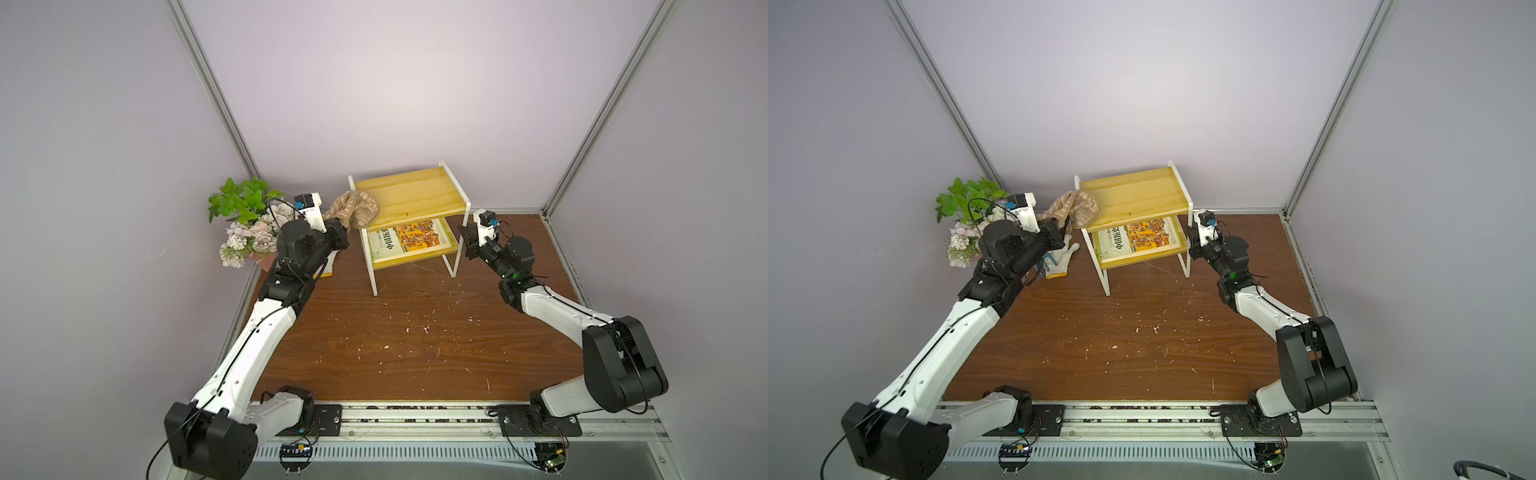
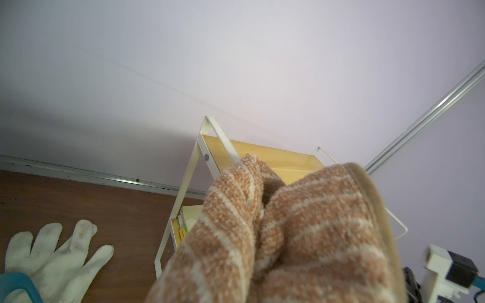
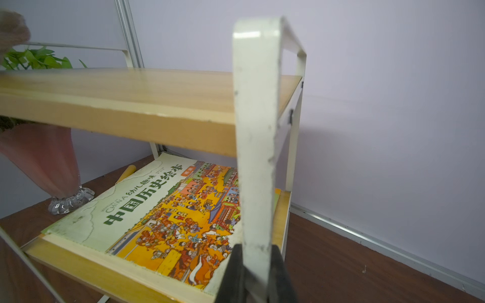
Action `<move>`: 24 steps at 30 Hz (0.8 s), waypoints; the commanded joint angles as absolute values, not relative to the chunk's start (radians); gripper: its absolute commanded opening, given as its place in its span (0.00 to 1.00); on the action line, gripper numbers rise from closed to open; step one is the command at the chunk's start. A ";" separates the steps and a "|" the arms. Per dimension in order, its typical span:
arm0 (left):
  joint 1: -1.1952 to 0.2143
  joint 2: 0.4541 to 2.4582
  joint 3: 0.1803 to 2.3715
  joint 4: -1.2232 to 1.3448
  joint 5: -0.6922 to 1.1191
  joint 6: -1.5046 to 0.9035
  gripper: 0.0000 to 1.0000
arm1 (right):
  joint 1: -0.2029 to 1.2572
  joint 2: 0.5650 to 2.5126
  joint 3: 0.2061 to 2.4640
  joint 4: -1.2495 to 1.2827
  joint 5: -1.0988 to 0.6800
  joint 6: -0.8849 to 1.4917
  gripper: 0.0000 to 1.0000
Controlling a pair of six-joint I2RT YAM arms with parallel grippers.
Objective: Wipe the bookshelf clean with a cloth
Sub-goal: Wipe the dust from the shelf.
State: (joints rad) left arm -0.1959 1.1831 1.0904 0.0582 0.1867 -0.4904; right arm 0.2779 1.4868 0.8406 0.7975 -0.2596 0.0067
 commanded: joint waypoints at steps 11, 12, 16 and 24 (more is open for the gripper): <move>-0.175 1.037 0.851 0.433 0.506 -0.819 0.00 | 0.316 1.384 0.797 0.790 -0.283 -0.003 0.00; -0.174 1.038 0.862 0.436 0.485 -0.804 0.00 | 0.326 1.363 0.783 0.784 -0.280 0.013 0.00; -0.164 1.176 0.982 0.340 0.454 -0.712 0.00 | 0.347 1.329 0.759 0.781 -0.279 0.064 0.00; -0.140 1.227 0.881 0.465 0.454 -0.785 0.00 | 0.356 1.329 0.775 0.707 -0.189 0.040 0.00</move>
